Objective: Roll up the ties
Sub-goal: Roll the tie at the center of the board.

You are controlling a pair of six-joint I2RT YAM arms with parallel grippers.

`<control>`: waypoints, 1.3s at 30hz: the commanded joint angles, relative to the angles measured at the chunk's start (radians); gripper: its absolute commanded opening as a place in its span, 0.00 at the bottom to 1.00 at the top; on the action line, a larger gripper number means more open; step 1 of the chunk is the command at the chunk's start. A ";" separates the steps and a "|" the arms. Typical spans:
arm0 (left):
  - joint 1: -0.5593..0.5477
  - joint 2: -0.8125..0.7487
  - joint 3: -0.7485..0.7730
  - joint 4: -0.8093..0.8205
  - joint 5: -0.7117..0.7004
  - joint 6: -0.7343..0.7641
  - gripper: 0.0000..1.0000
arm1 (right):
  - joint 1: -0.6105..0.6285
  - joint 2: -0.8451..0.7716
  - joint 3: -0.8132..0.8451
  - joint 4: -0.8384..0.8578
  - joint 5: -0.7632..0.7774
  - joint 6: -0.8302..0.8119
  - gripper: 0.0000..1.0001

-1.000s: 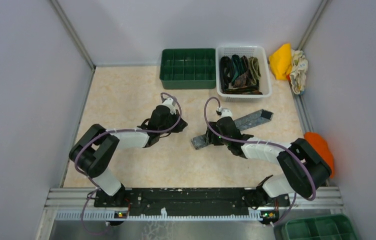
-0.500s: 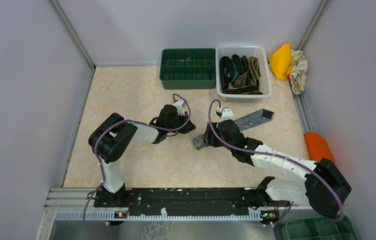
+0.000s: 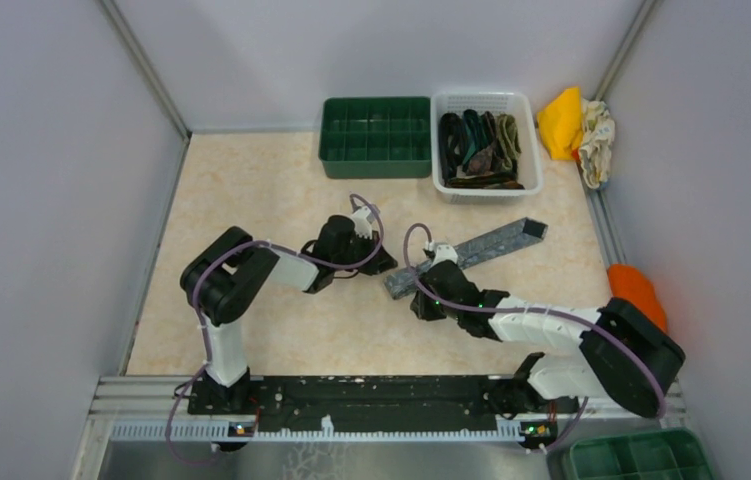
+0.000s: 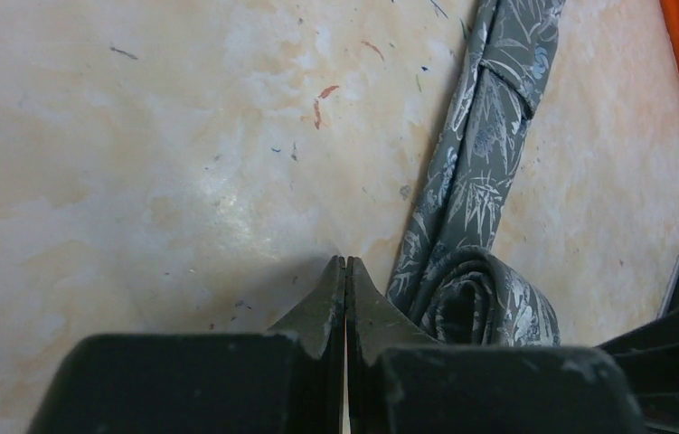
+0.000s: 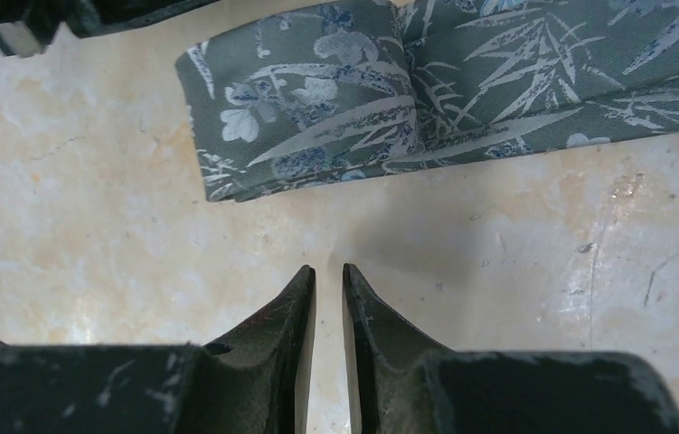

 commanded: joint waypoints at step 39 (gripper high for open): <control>0.052 -0.934 -0.275 -0.634 -0.948 -0.256 0.00 | 0.288 0.373 0.657 -0.477 0.499 -0.376 0.71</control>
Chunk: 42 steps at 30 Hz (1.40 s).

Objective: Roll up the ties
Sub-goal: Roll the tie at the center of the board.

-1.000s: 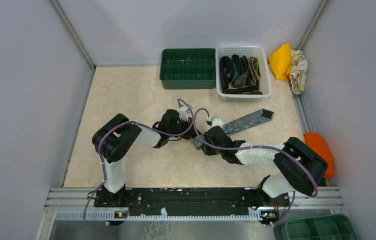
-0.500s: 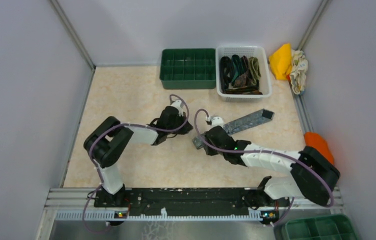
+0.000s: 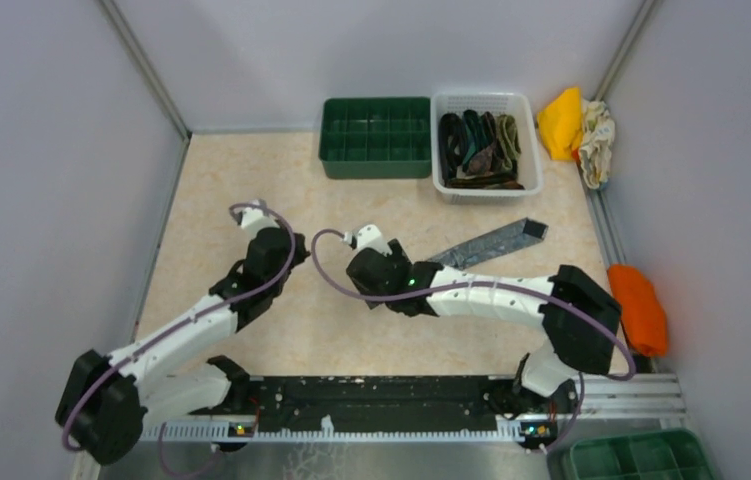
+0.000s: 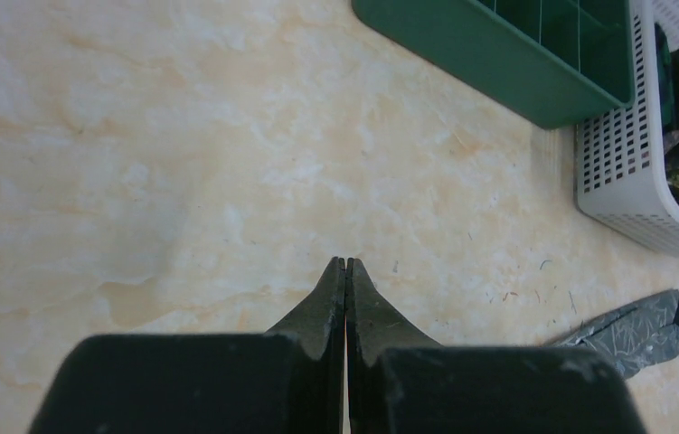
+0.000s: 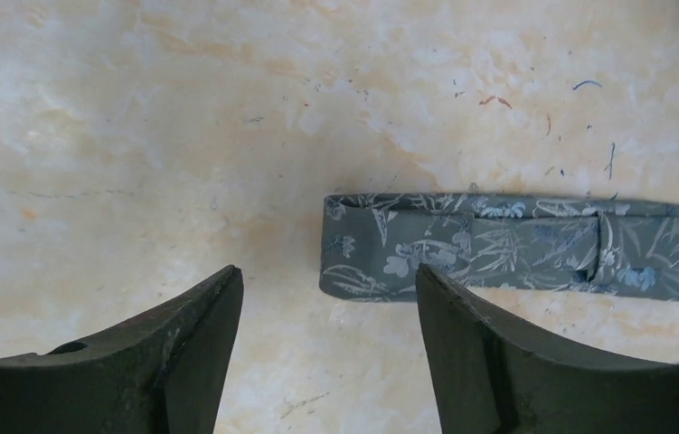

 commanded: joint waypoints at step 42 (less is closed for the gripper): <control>-0.004 -0.005 -0.047 0.046 -0.034 0.077 0.00 | -0.232 0.144 -0.079 0.176 -0.116 0.070 0.44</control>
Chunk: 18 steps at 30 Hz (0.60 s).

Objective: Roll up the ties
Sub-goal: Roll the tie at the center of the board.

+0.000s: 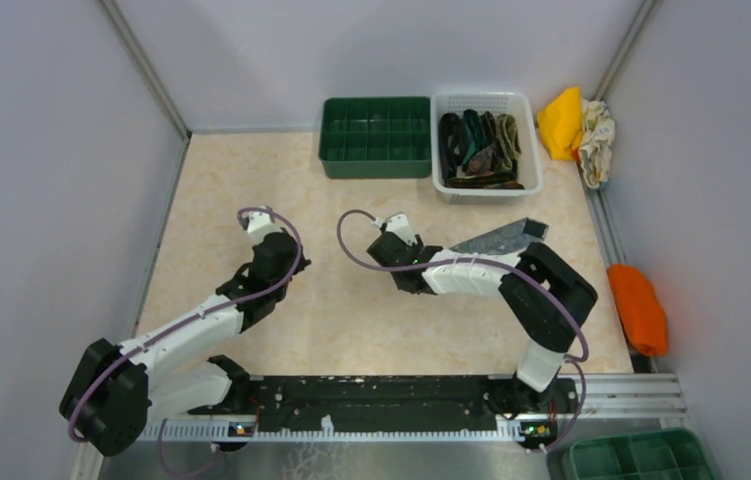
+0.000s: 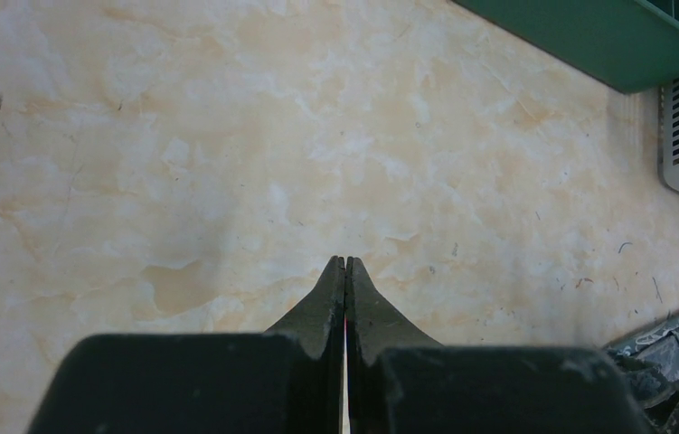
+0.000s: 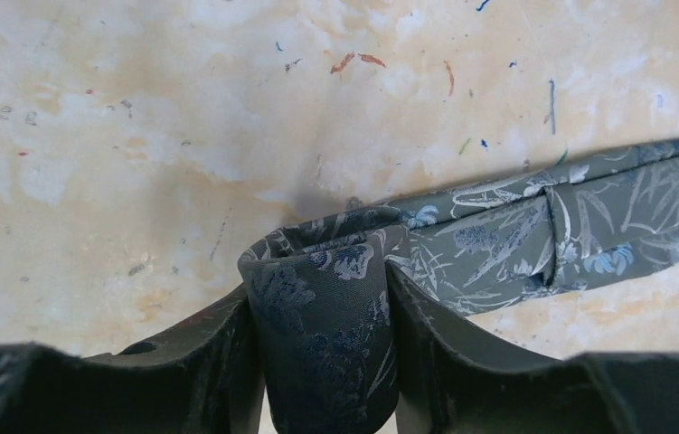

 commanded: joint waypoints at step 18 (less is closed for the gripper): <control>-0.004 0.051 0.077 0.094 0.111 0.100 0.00 | -0.105 -0.015 -0.162 0.501 -0.807 0.309 0.41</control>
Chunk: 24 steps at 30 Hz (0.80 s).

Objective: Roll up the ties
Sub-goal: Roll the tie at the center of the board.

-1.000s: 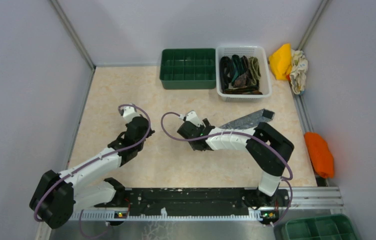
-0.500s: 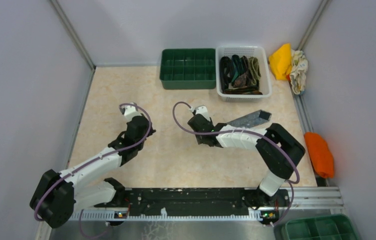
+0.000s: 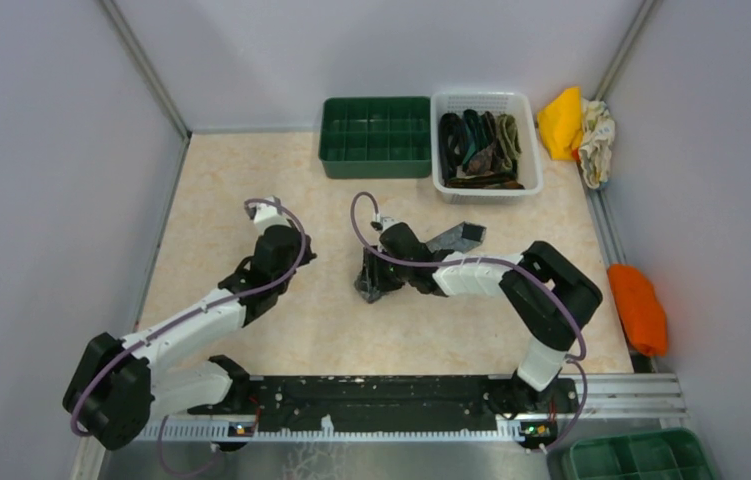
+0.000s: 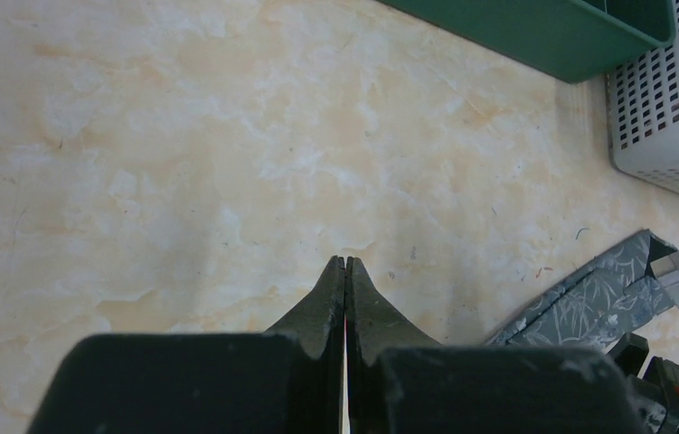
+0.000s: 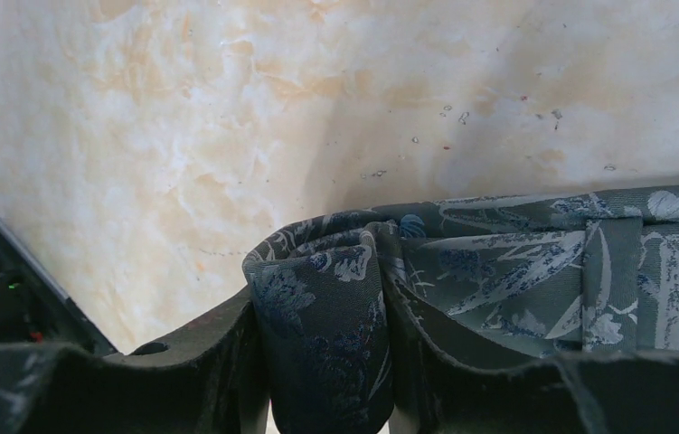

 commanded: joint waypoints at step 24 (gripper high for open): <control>-0.005 0.387 0.162 0.202 0.304 0.069 0.00 | -0.093 -0.123 0.013 -0.194 0.117 -0.095 0.77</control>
